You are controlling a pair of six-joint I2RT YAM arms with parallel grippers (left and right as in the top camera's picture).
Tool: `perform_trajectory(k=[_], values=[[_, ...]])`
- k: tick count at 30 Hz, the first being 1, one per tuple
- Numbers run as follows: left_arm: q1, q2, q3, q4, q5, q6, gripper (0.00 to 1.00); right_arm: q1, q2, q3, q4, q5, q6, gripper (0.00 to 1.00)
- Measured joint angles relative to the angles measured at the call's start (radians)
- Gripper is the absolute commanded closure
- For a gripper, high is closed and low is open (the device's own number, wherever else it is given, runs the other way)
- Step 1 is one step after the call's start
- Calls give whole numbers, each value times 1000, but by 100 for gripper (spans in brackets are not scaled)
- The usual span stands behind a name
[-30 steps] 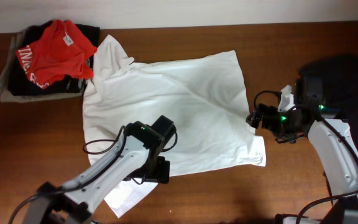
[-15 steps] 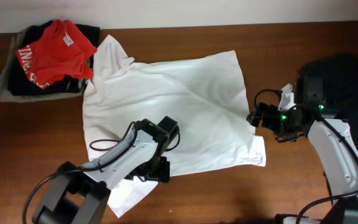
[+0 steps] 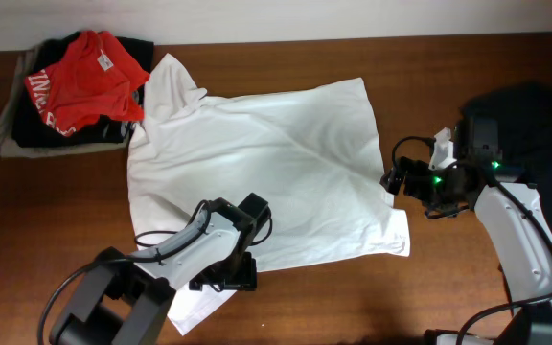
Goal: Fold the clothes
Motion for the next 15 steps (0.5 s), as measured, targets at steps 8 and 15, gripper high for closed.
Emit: perform_trajectory(k=[8,15], values=[[0,0,0,14,8,-1,29,0,0,0,0,0,0,1],[-2,0,-3,8,16,-15,57,0,0,0,-69,31,0,1]])
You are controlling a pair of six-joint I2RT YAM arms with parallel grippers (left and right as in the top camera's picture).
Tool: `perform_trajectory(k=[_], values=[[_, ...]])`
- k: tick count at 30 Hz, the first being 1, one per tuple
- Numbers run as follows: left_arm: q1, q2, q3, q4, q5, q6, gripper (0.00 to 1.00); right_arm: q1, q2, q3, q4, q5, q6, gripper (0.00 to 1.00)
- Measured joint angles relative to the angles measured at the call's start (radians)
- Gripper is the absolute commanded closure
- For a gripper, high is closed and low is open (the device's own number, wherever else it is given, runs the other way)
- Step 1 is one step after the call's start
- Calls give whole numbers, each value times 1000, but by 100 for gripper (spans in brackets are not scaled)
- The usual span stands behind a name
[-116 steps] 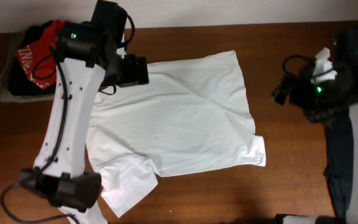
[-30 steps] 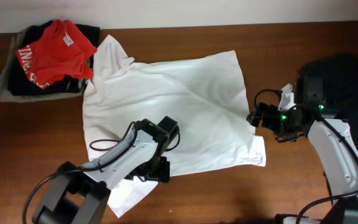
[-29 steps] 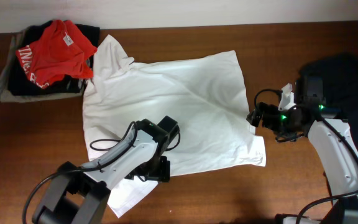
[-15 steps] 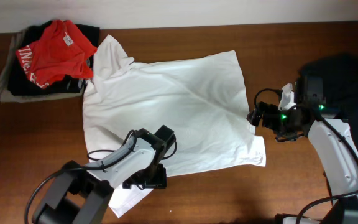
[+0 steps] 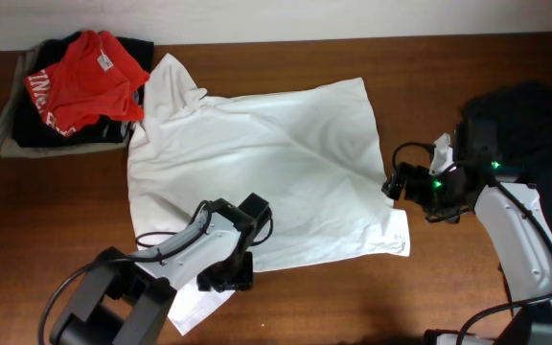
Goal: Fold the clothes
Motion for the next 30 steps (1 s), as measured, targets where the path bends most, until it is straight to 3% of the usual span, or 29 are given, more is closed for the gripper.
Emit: perform_trajectory(k=[4,9,23,30], values=[[0,0,-4,-16,-3,-3,78,0,0,0,-52,19,1,1],[0,0,-5,-15,-2,-8,94,0,0,0,-117,29,1,1],[0,0,-5,-16,-4,-7,99,0,0,0,-283,37,4,1],[0,0,-5,-14,-4,-7,99,0,0,-61,-231,123,76,1]])
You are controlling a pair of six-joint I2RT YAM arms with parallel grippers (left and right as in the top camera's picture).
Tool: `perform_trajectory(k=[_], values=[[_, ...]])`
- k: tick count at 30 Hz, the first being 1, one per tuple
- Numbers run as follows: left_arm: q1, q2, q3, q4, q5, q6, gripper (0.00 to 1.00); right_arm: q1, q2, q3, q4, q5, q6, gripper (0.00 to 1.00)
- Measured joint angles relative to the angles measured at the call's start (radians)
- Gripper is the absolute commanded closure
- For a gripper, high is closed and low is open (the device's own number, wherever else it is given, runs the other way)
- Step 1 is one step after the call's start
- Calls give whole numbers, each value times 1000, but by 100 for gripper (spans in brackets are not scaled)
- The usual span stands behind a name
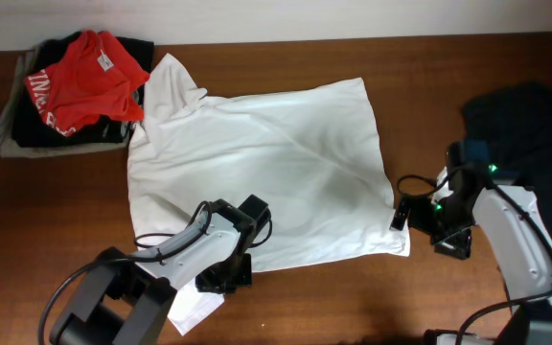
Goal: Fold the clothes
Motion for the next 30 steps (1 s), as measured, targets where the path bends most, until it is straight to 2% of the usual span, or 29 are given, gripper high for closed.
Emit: perform_trajectory(k=[6,11,16,25,30], values=[[0,0,-1,6,-3,0,99,0,2,-165,152,24,43,0],[0,0,-1,10,-3,0,99,0,2,-188,217,22,60,21],[0,0,-1,15,-3,0,99,0,4,-189,260,22,64,34],[0,0,-1,15,-3,0,99,0,91,-189,267,22,75,50],[0,0,-1,15,-3,0,99,0,132,-189,280,22,76,51]])
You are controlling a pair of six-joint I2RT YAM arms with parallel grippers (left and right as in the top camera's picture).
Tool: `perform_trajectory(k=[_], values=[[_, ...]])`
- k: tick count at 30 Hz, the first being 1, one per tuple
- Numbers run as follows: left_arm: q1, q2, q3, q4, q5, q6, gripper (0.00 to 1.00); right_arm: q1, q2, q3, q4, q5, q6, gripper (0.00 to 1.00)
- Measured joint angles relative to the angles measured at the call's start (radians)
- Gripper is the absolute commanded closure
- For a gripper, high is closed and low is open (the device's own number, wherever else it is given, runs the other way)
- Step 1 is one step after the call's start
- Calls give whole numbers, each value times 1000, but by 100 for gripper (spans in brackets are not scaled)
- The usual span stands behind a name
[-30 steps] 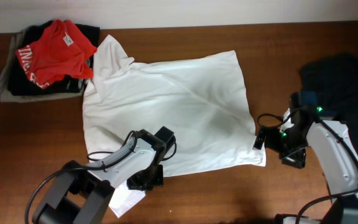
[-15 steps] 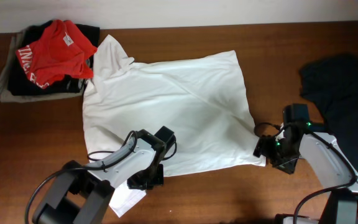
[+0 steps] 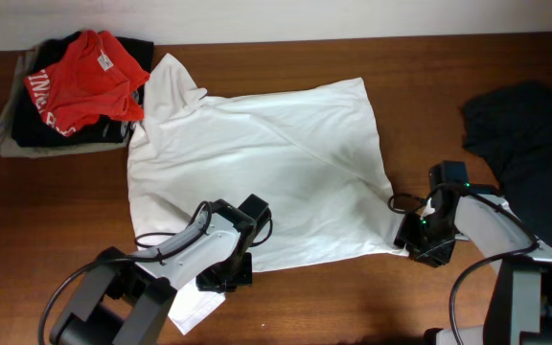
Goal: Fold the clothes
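A white T-shirt (image 3: 266, 163) lies spread flat on the brown table (image 3: 372, 297). One sleeve points to the far left and the other (image 3: 192, 307) sticks out at the near left. My left gripper (image 3: 222, 280) sits low on the shirt's near hem, beside that near sleeve. My right gripper (image 3: 406, 240) is down at the shirt's near right corner, and its body covers the corner's tip. From overhead the arms hide the fingers of both grippers, so their state does not show.
A pile of folded clothes with a red shirt (image 3: 84, 77) on top stands at the far left corner. A black garment (image 3: 535, 129) lies at the right edge, just behind my right arm.
My right gripper has moved nearer and slightly right, from beside the shirt's right edge onto its near right corner. The left gripper and the shirt look unchanged.
My right gripper was at the middle of the shirt's right edge. At each later moment it stood lower along that edge, and now it is at the near right corner. Meanwhile my left gripper shifted slightly left along the near hem. The shirt stayed spread flat.
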Motion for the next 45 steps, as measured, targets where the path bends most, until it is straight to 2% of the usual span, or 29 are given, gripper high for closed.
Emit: perform_trajectory(k=[8,11,13,14,17,24,30,37,45], values=[[0,0,0,0,0,0,99,0,5,0,28,-7,-1,51],[0,0,0,0,0,0,99,0,5,-8,43,-7,2,59],[0,0,0,0,0,0,99,0,0,-15,50,-7,2,68],[0,0,0,0,0,0,99,0,-2,-19,54,-6,5,78],[0,0,0,0,0,0,99,0,-4,-24,63,-6,13,96],[0,0,0,-12,1,0,99,-2,-4,-29,67,-11,61,96],[0,-7,45,-114,1,0,99,-13,0,-12,24,-12,85,96],[0,-161,75,-179,0,0,99,-161,2,111,-99,27,89,96],[0,-301,76,-226,15,0,99,-256,-45,125,-159,58,55,96]])
